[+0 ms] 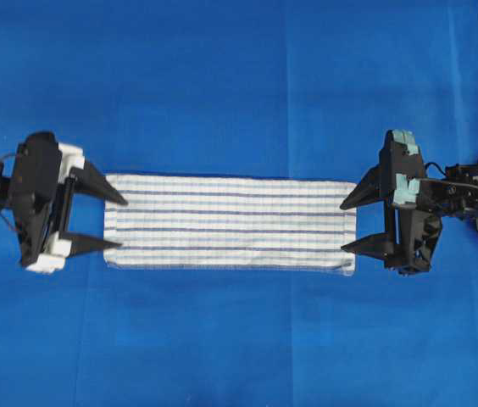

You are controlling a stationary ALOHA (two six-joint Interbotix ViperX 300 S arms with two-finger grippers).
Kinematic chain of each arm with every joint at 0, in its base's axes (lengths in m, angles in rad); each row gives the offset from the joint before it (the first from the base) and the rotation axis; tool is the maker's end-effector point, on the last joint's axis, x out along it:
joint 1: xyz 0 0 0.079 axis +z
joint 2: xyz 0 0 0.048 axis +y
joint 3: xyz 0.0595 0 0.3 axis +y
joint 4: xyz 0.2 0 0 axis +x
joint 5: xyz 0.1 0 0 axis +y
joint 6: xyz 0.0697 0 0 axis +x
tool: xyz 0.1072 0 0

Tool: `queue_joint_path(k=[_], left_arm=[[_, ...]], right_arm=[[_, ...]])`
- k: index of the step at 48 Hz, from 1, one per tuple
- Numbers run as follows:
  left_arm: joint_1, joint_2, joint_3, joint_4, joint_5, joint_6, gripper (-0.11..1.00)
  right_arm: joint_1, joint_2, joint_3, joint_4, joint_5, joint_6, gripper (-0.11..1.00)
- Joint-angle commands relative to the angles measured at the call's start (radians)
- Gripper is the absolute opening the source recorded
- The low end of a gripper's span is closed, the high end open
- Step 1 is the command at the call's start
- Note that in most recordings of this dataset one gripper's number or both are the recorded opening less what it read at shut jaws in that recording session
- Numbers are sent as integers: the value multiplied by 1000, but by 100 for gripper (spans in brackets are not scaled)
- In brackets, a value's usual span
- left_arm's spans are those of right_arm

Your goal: Fold the blue towel.

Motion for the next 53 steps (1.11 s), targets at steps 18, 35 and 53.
queue_joint_path(k=[18,35,53], left_arm=[[147,-6,-87,6,147,114,74],[202,204,-130,6,143,127,74],[187,273,-141,5,138,115,48]], right_arm=[[-184,-8,-20,-87,14,-5,86],[-245,178,-26,-104,-75,-6,85],[-195,250,-43,-101,-89,-5,82]])
